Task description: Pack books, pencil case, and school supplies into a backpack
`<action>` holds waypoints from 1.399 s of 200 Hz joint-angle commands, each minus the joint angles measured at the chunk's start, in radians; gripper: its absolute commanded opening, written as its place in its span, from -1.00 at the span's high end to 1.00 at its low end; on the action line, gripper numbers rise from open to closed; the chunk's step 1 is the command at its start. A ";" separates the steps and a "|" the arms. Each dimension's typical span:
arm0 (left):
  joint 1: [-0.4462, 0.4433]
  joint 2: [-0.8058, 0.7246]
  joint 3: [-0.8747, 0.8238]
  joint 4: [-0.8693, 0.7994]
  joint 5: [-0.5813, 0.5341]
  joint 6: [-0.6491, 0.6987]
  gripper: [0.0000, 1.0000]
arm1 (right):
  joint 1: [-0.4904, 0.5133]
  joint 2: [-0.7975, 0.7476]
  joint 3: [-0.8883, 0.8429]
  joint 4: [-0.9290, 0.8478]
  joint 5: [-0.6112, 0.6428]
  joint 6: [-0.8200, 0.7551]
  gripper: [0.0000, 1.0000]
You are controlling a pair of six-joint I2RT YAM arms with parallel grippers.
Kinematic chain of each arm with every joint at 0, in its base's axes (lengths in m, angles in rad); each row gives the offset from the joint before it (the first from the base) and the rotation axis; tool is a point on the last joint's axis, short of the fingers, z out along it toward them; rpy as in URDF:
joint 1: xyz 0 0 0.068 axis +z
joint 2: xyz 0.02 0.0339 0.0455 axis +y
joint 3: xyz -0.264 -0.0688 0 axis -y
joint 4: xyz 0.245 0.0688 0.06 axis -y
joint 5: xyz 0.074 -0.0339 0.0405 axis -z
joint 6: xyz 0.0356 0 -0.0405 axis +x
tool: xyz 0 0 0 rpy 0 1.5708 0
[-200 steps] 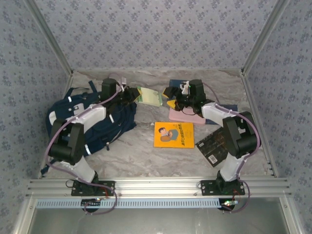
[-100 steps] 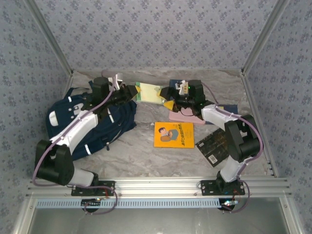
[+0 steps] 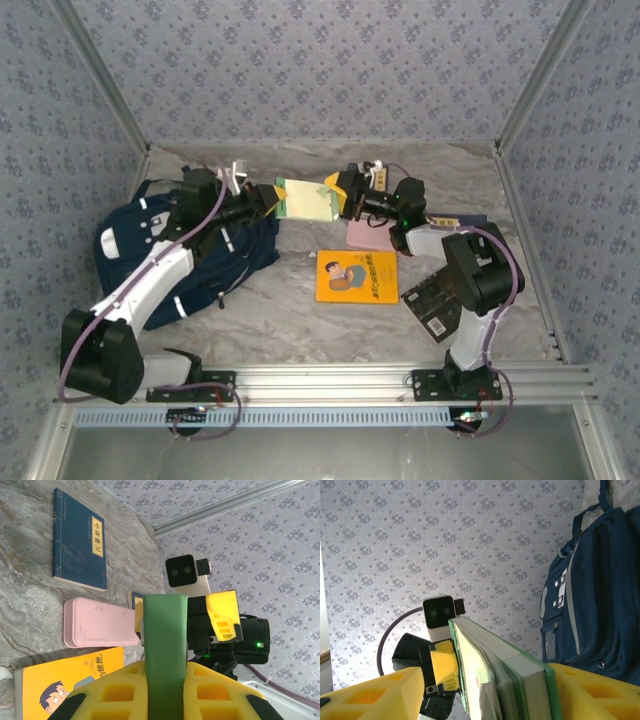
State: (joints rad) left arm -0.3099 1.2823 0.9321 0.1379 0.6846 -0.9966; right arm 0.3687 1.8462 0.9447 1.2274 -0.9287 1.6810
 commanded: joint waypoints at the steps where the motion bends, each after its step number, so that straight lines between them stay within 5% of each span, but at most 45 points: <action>1: -0.003 -0.020 0.005 0.035 0.011 -0.004 1.00 | 0.015 -0.055 -0.012 0.045 -0.044 -0.004 -0.23; 54: 0.007 -0.006 0.022 0.032 0.016 0.004 1.00 | 0.024 -0.076 -0.026 0.003 -0.050 -0.030 -0.14; 71: 0.012 -0.005 0.025 0.022 0.017 0.011 1.00 | 0.023 -0.082 -0.031 -0.013 -0.046 -0.041 0.12; 92: 0.014 -0.005 0.031 -0.010 0.014 0.034 1.00 | 0.011 -0.096 -0.045 -0.067 -0.030 -0.077 0.71; 108: 0.020 -0.003 0.032 -0.033 0.008 0.046 1.00 | -0.002 -0.115 -0.056 -0.113 -0.019 -0.108 0.90; 124: 0.031 0.000 0.048 -0.104 -0.012 0.077 0.67 | -0.026 -0.148 -0.074 -0.181 -0.001 -0.154 1.00; 142: 0.062 0.000 0.111 -0.308 -0.081 0.196 0.16 | -0.079 -0.214 -0.104 -0.328 0.028 -0.245 1.00; 163: 0.110 0.016 0.238 -0.606 -0.244 0.366 -0.02 | -0.132 -0.317 -0.124 -0.606 0.070 -0.431 1.00; 202: 0.177 0.063 0.282 -0.732 -0.401 0.377 -0.11 | -0.148 -0.445 -0.081 -1.114 0.186 -0.765 1.00; 231: 0.235 0.128 0.302 -0.787 -0.493 0.350 -0.11 | -0.155 -0.497 -0.078 -1.239 0.249 -0.839 1.00; 280: 0.280 0.262 0.327 -0.734 -0.484 0.352 -0.04 | -0.164 -0.534 -0.091 -1.321 0.264 -0.902 1.00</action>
State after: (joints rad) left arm -0.0296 1.4967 1.2114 -0.5850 0.2207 -0.6624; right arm 0.2134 1.3533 0.8291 -0.0257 -0.6804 0.8478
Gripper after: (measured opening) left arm 0.527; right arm 0.155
